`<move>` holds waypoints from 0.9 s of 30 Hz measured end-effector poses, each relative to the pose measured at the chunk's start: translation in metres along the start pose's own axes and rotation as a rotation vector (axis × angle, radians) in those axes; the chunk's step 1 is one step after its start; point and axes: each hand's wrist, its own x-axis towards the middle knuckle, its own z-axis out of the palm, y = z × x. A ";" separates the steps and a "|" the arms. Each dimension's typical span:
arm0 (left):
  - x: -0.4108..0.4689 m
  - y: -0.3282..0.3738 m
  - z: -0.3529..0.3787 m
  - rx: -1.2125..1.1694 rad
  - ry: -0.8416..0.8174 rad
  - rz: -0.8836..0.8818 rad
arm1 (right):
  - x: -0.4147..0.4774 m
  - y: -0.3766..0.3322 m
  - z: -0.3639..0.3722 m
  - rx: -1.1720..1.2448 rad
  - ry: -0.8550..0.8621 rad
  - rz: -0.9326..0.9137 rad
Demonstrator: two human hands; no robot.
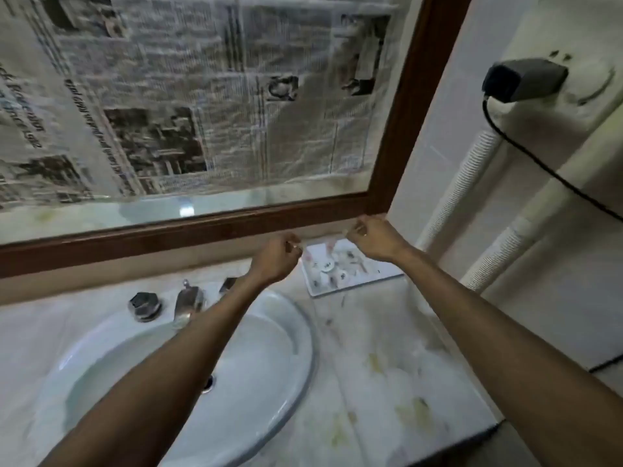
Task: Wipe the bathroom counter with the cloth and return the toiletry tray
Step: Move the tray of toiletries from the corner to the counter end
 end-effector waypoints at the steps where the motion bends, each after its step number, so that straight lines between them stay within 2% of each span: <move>1: 0.005 -0.007 0.015 -0.059 0.002 -0.038 | 0.005 0.012 0.010 0.023 -0.043 0.032; 6: 0.025 -0.030 0.085 -0.124 -0.048 -0.301 | 0.021 0.073 0.062 0.071 -0.166 0.163; 11: 0.057 -0.044 0.136 -0.193 -0.038 -0.483 | 0.036 0.119 0.092 0.122 -0.154 0.236; 21: 0.074 -0.064 0.152 -0.121 -0.018 -0.495 | 0.078 0.153 0.105 0.093 -0.123 0.244; 27: 0.071 -0.079 0.140 -0.054 -0.054 -0.478 | 0.098 0.157 0.113 -0.059 -0.117 0.249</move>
